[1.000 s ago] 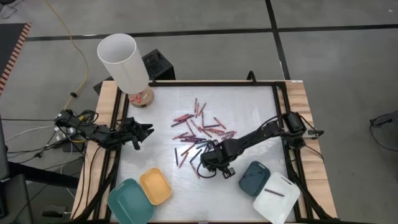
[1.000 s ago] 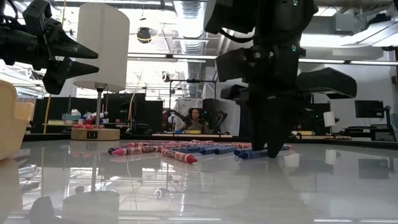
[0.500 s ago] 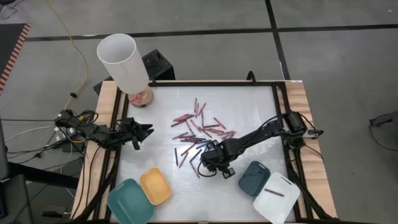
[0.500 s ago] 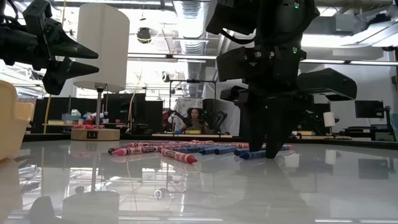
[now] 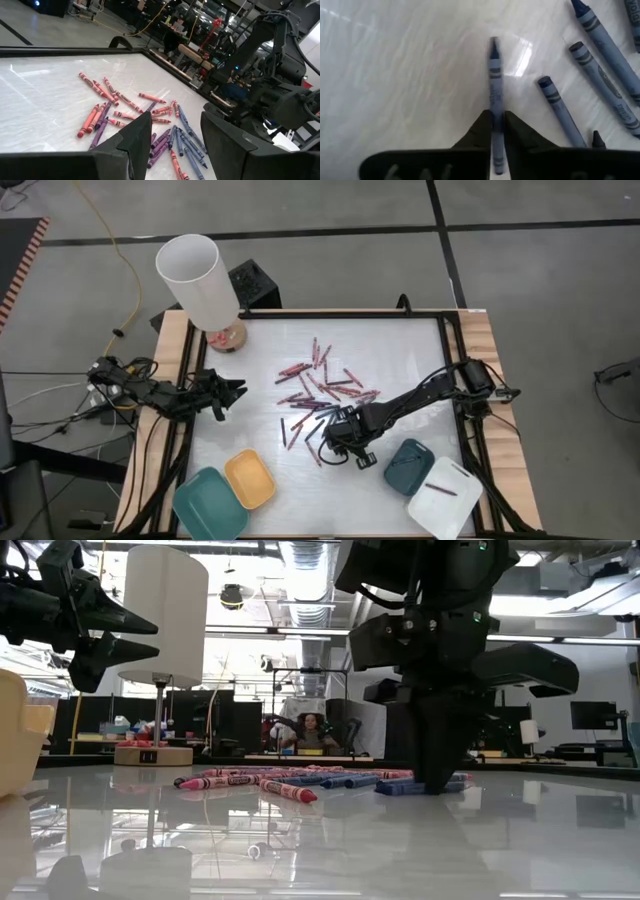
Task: Sort crayons
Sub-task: Put the blue crayon into the dark blue bin
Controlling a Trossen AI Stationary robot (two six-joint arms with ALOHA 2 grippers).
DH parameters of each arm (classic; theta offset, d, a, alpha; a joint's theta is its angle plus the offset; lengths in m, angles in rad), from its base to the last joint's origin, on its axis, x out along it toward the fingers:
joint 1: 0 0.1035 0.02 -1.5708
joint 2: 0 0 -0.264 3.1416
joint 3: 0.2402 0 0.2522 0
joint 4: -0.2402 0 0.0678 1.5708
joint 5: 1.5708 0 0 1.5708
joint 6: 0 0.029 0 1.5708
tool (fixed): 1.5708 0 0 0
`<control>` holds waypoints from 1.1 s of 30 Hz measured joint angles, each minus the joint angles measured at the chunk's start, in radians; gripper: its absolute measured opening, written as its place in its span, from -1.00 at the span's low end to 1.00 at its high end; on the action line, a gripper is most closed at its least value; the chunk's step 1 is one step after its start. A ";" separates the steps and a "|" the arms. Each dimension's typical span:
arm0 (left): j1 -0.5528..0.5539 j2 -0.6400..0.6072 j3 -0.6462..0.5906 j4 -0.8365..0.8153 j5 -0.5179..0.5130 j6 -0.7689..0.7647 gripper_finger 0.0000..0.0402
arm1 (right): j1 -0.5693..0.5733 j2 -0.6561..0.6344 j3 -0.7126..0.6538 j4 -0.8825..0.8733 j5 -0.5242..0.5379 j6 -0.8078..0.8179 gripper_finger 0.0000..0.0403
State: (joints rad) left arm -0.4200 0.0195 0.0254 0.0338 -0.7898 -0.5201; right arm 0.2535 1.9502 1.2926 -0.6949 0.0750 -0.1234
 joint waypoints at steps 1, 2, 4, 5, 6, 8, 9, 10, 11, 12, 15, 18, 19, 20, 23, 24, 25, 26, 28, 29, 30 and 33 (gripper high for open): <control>0.000 0.000 0.000 0.000 0.000 0.000 -0.20 | 0.001 0.000 0.000 0.000 0.000 0.007 -0.85; 0.000 0.000 0.000 0.000 0.000 0.000 -0.20 | 0.002 0.000 0.000 0.001 0.000 0.019 -0.89; 0.000 0.000 0.000 0.000 0.000 0.000 -0.20 | 0.002 0.000 -0.001 0.003 0.000 0.038 -0.96; 0.000 0.000 0.000 0.000 0.000 0.000 -0.20 | 0.002 0.000 -0.001 0.007 0.000 0.046 -0.97; 0.000 0.000 0.000 0.000 0.000 0.000 -0.20 | 0.003 -0.003 -0.002 0.010 0.000 0.053 -0.97; 0.000 0.000 0.000 0.000 0.000 0.000 -0.20 | 0.012 -0.010 -0.002 0.017 0.006 0.070 -0.97; 0.000 0.000 0.000 0.000 0.000 0.000 -0.20 | 0.015 -0.016 -0.002 0.017 0.010 0.071 -0.97; 0.000 0.000 0.000 0.000 0.000 0.000 -0.20 | 0.016 -0.022 0.001 0.012 0.011 0.071 -0.97; 0.000 0.000 0.000 0.000 0.000 0.000 -0.20 | 0.020 -0.028 0.007 0.003 0.012 0.072 -0.97; 0.000 0.000 0.000 0.000 0.000 0.000 -0.20 | 0.026 -0.035 0.010 -0.002 0.010 0.077 -0.98; 0.000 0.000 0.000 0.000 0.000 0.000 -0.20 | 0.033 -0.062 0.019 0.003 0.017 0.104 -0.98; 0.000 0.000 0.000 0.000 0.000 0.000 -0.20 | 0.046 -0.121 0.022 -0.005 0.015 0.138 -0.99; 0.000 0.000 0.000 0.000 0.000 0.000 -0.20 | 0.051 -0.138 0.023 -0.006 0.015 0.148 -0.99; 0.000 0.000 0.000 0.000 0.000 0.000 -0.20 | 0.057 -0.152 0.023 -0.010 0.015 0.157 -0.99; 0.000 0.000 0.000 0.000 0.000 -0.002 -0.20 | 0.077 -0.201 0.023 -0.048 0.014 0.203 -0.99; 0.000 0.000 0.000 0.000 0.000 -0.007 -0.20 | 0.084 -0.224 0.023 -0.064 0.014 0.223 -0.99; 0.000 0.000 0.000 0.000 0.000 -0.008 -0.20 | 0.093 -0.246 0.023 -0.083 0.014 0.246 -0.99; 0.000 0.000 0.000 0.000 0.000 -0.008 -0.20 | 0.103 -0.267 0.024 -0.110 0.015 0.269 -0.99; 0.000 0.000 0.000 0.000 0.000 -0.008 -0.20 | 0.128 -0.299 0.024 -0.172 0.014 0.319 -0.99; 0.000 0.000 0.000 0.000 0.000 -0.008 -0.20 | 0.142 -0.312 0.024 -0.199 0.015 0.346 -0.99; 0.000 0.000 0.000 0.000 0.000 -0.008 -0.20 | 0.158 -0.326 0.024 -0.226 0.016 0.375 -0.99; 0.000 0.000 0.000 0.000 0.000 -0.008 -0.20 | 0.213 -0.372 0.024 -0.304 0.037 0.459 -0.99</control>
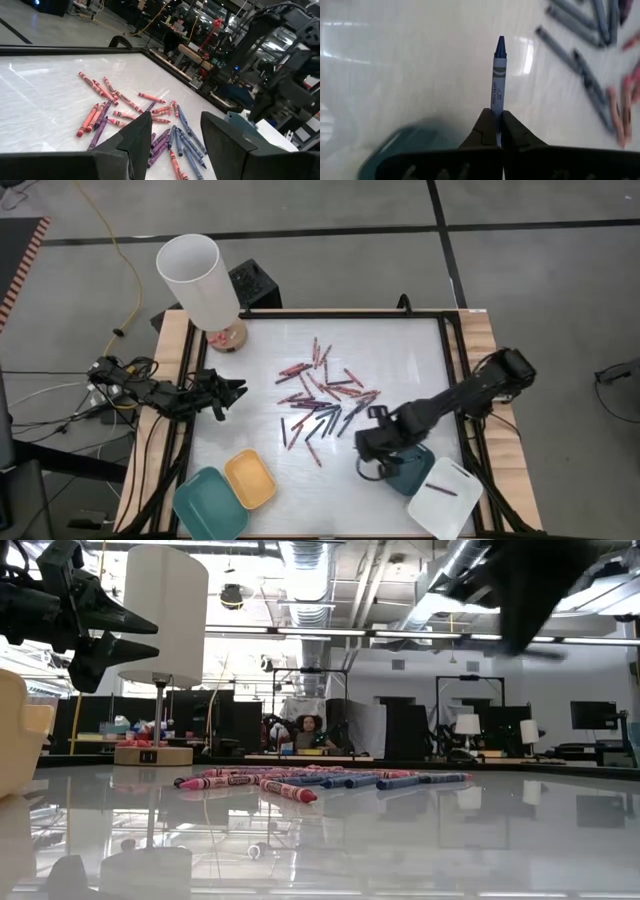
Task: Sort crayons
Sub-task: Put the blue crayon into the dark blue bin
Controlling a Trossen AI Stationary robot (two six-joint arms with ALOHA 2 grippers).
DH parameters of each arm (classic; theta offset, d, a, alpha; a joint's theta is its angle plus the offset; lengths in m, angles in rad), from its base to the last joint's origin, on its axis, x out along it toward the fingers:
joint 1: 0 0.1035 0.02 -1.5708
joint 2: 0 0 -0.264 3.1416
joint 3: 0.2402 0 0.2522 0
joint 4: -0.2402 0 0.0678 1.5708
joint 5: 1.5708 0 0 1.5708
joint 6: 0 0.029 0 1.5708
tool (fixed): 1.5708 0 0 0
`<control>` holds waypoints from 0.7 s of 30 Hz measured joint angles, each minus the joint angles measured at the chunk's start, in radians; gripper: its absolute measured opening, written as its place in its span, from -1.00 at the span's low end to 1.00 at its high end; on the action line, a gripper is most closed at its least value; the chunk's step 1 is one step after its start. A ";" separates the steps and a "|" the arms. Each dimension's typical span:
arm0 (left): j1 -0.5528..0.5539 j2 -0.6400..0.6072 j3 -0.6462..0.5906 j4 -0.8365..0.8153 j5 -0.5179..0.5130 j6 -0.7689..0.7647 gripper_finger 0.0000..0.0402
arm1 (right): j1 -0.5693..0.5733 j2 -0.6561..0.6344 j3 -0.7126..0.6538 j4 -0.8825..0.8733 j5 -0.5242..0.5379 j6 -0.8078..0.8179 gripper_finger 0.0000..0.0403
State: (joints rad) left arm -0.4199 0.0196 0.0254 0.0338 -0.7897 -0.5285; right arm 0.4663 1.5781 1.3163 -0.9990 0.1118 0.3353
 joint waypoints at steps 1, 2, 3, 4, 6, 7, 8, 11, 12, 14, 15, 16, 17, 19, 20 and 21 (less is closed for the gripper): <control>0.000 0.000 0.000 0.000 0.000 0.000 -0.20 | 0.021 -0.011 0.000 -0.025 0.005 0.028 -0.99; 0.000 0.000 0.000 0.000 0.000 0.000 -0.20 | 0.041 -0.019 0.000 -0.049 0.010 0.058 -0.99; 0.000 0.000 0.000 0.000 0.000 0.000 -0.20 | 0.061 -0.023 0.000 -0.076 0.017 0.091 -0.99; 0.000 0.000 0.000 0.000 0.000 0.000 -0.20 | 0.081 -0.026 0.000 -0.099 0.022 0.122 -0.99; 0.000 0.000 0.000 0.000 0.000 0.000 -0.20 | 0.120 -0.034 0.000 -0.147 0.024 0.173 -0.99; 0.000 0.000 0.000 0.000 0.000 0.000 -0.20 | 0.141 -0.035 0.000 -0.173 0.025 0.193 -0.99; 0.000 0.000 0.000 0.000 -0.001 0.000 -0.20 | 0.162 -0.035 0.000 -0.197 0.025 0.209 -0.99; 0.000 0.000 0.000 0.000 -0.001 0.000 -0.20 | 0.216 -0.021 0.000 -0.238 0.025 0.225 -0.99; 0.000 0.000 0.000 0.000 -0.001 0.000 -0.20 | 0.234 -0.018 0.000 -0.245 0.025 0.221 -0.99; 0.000 0.000 0.000 0.000 -0.001 0.000 -0.20 | 0.264 -0.012 -0.005 -0.248 0.025 0.192 -0.99; 0.000 0.000 0.000 0.000 -0.002 0.000 -0.20 | 0.273 -0.009 -0.006 -0.252 0.025 0.177 -0.99; 0.000 0.000 0.000 0.000 -0.003 0.000 -0.20 | 0.284 -0.007 -0.009 -0.252 0.025 0.159 -0.99; 0.000 0.000 0.000 0.000 -0.007 0.000 -0.20 | 0.295 -0.006 -0.013 -0.252 0.025 0.136 -0.99; 0.000 0.000 0.000 -0.001 -0.016 0.000 -0.20 | 0.310 -0.006 -0.019 -0.250 0.024 0.090 -0.99; 0.000 0.000 0.000 -0.001 -0.021 0.000 -0.20 | 0.315 -0.006 -0.023 -0.254 0.024 0.069 -0.99; 0.000 0.000 0.000 -0.001 -0.027 0.000 -0.20 | 0.317 -0.006 -0.026 -0.259 0.024 0.044 -0.99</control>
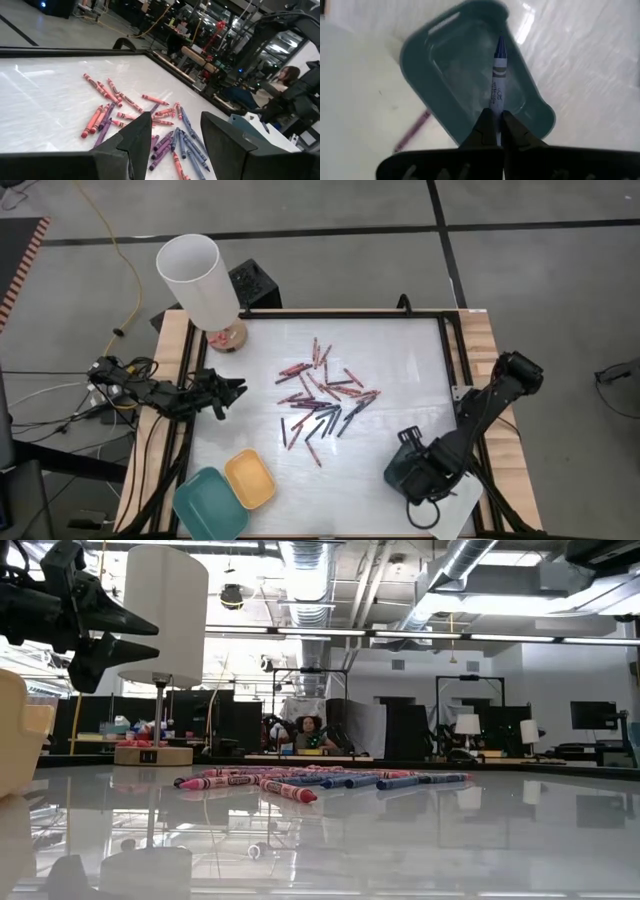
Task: Sort crayons
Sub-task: Put the blue crayon into the dark blue bin
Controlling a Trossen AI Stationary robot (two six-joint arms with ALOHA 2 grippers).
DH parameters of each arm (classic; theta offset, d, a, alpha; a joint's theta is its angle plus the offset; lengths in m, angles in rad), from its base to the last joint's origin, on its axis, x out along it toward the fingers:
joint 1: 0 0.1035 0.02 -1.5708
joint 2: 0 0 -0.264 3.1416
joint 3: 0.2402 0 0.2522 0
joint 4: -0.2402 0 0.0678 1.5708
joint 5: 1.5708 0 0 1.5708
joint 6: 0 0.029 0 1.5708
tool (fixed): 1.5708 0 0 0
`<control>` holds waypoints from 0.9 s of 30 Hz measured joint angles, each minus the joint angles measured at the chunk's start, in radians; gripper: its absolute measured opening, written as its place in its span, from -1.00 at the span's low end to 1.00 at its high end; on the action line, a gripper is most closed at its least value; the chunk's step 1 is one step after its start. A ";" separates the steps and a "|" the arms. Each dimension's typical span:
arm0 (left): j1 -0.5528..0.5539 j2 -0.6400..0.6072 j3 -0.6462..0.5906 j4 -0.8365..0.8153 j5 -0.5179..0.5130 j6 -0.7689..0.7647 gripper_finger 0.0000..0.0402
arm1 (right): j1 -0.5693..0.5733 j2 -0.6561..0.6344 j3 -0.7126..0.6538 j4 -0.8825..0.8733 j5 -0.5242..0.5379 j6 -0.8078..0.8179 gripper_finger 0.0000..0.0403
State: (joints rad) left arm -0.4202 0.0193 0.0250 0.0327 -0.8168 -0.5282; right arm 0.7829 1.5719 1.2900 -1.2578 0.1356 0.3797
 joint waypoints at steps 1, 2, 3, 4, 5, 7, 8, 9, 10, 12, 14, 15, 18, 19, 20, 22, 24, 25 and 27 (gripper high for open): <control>0.000 0.000 0.000 0.000 -0.005 0.000 -0.20 | 0.004 0.000 -0.004 -0.002 0.000 -0.020 -0.99; 0.000 0.000 0.000 0.000 -0.009 0.000 -0.20 | 0.008 0.000 -0.006 -0.003 0.000 -0.035 -0.99; 0.000 0.000 0.000 0.000 -0.012 0.000 -0.20 | 0.010 0.002 -0.006 -0.002 0.000 -0.045 -0.99; 0.000 0.000 0.000 -0.001 -0.016 0.000 -0.20 | 0.009 0.004 -0.006 -0.003 0.000 -0.048 -0.99; 0.000 0.000 0.000 -0.001 -0.018 0.000 -0.20 | 0.007 0.004 -0.006 -0.002 -0.001 -0.049 -0.99; 0.000 0.000 0.000 -0.002 -0.022 0.000 -0.20 | 0.007 0.005 -0.006 0.002 -0.002 -0.048 -0.99; 0.000 0.000 0.000 -0.002 -0.022 0.000 -0.20 | 0.006 0.005 -0.006 0.009 -0.001 -0.048 -0.99; 0.000 0.000 0.000 -0.002 -0.025 0.000 -0.20 | 0.005 0.005 -0.006 0.014 -0.001 -0.049 -0.99; 0.000 0.000 0.000 -0.002 -0.027 0.002 -0.20 | 0.004 0.005 -0.006 0.016 -0.001 -0.049 -0.99; 0.000 0.000 0.000 -0.002 -0.028 0.008 -0.20 | 0.005 0.005 -0.006 0.012 -0.001 -0.049 -0.99; 0.000 0.000 0.000 -0.002 -0.029 0.008 -0.20 | 0.005 0.005 -0.006 0.012 -0.001 -0.049 -0.99; 0.000 0.000 0.000 -0.002 -0.029 0.008 -0.20 | 0.005 0.005 -0.006 0.013 -0.001 -0.048 -0.99; 0.000 0.000 0.000 -0.002 -0.029 0.008 -0.20 | 0.004 0.011 -0.005 0.012 -0.001 -0.048 -0.99; 0.000 0.000 0.000 -0.002 -0.029 0.008 -0.20 | 0.001 0.019 -0.005 0.009 0.001 -0.048 -0.99; 0.000 0.000 0.000 -0.002 -0.029 0.008 -0.20 | 0.000 0.031 -0.005 0.004 0.001 -0.048 -0.99; 0.000 0.000 0.000 -0.002 -0.029 0.008 -0.20 | 0.000 0.063 -0.005 0.000 0.002 -0.048 -0.99; 0.000 0.000 0.000 -0.002 -0.029 0.008 -0.20 | 0.000 0.096 -0.005 -0.016 0.001 -0.049 -0.99; 0.000 0.000 0.000 -0.002 -0.029 0.008 -0.20 | 0.000 0.111 -0.005 -0.023 0.001 -0.049 -0.99; 0.000 0.000 0.000 -0.002 -0.029 0.008 -0.20 | 0.000 0.142 -0.005 -0.028 0.001 -0.049 -0.98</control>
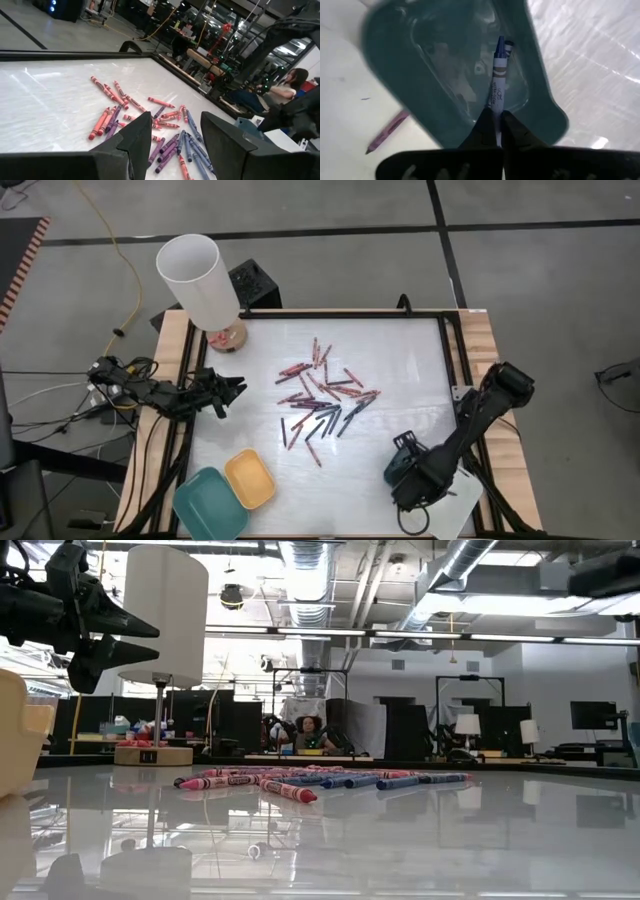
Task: Sort crayons
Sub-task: Put the blue crayon into the dark blue bin
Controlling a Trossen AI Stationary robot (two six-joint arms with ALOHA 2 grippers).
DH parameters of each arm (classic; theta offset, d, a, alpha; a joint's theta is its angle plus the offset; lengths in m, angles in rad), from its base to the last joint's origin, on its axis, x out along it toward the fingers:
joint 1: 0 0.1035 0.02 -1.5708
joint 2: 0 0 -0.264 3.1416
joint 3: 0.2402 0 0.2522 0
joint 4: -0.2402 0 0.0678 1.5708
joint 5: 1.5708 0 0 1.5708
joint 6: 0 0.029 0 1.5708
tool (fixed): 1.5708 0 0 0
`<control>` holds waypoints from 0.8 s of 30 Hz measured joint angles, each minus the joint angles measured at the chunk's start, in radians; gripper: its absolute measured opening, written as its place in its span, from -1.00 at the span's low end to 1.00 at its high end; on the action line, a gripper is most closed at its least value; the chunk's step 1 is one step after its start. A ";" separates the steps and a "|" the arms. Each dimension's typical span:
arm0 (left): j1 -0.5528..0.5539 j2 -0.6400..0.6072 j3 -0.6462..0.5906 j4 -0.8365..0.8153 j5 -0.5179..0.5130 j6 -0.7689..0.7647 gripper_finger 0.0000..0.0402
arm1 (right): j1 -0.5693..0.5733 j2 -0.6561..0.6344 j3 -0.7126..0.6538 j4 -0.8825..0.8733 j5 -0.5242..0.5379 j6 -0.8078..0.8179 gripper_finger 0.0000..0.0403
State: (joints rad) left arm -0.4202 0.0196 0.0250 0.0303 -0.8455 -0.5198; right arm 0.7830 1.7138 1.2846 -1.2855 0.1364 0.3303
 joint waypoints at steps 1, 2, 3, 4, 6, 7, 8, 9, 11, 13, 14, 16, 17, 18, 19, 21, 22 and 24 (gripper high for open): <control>0.000 0.000 0.000 0.000 0.000 0.000 -0.20 | 0.000 0.014 0.000 0.002 0.000 -0.002 -0.98; 0.000 0.000 0.000 0.000 0.000 0.000 -0.20 | 0.000 0.026 0.000 0.004 -0.001 -0.003 -0.98; 0.000 0.000 0.000 0.000 0.000 0.000 -0.20 | 0.000 0.036 0.000 0.004 -0.002 -0.002 -0.98; 0.000 0.000 0.000 0.000 0.000 0.000 -0.20 | 0.001 0.043 0.000 0.004 -0.003 -0.002 -0.98; 0.000 0.000 0.000 0.000 0.000 0.000 -0.20 | 0.003 0.057 0.000 0.008 -0.003 -0.002 -0.98; 0.000 0.000 0.000 0.000 0.000 0.000 -0.20 | 0.004 0.060 0.000 0.010 -0.004 -0.002 -0.98; 0.000 0.000 0.000 0.000 0.000 0.000 -0.20 | 0.006 0.064 0.000 0.011 -0.005 0.000 -0.98; 0.000 0.000 0.000 0.000 0.000 0.000 -0.20 | 0.009 0.067 0.000 0.014 -0.006 0.001 -0.98; 0.000 0.000 0.000 0.000 0.000 0.000 -0.20 | 0.009 0.072 0.000 0.019 -0.007 0.001 -0.98; 0.000 0.000 0.000 0.000 0.000 0.000 -0.20 | 0.011 0.074 0.000 0.024 -0.010 0.001 -0.97; 0.000 0.000 0.000 0.000 0.000 0.000 -0.20 | 0.013 0.074 0.000 0.031 -0.010 0.001 -0.97; 0.000 0.000 0.000 0.000 0.000 0.000 -0.20 | 0.015 0.074 0.000 0.048 -0.009 0.001 -0.97; 0.000 0.000 0.000 0.000 0.000 0.000 -0.20 | 0.016 0.074 0.000 0.051 -0.009 0.001 -0.97; 0.000 0.000 0.000 0.000 0.000 0.000 -0.20 | 0.017 0.074 0.000 0.048 -0.009 0.004 -0.97; 0.000 0.000 0.000 0.000 0.000 0.000 -0.20 | 0.018 0.074 0.000 0.046 -0.009 0.008 -0.98; 0.000 0.000 0.000 0.000 0.000 0.000 -0.20 | 0.021 0.074 0.000 0.045 -0.009 0.009 -0.98; 0.000 0.000 0.000 0.000 0.000 0.000 -0.20 | 0.021 0.074 0.000 0.040 -0.009 0.009 -0.98; 0.000 0.000 0.000 0.000 0.000 0.000 -0.20 | 0.019 0.073 -0.004 0.038 -0.009 0.009 -0.99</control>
State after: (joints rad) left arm -0.4202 0.0193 0.0250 0.0303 -0.8452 -0.5198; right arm 0.8024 1.7872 1.2809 -1.2474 0.1272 0.3393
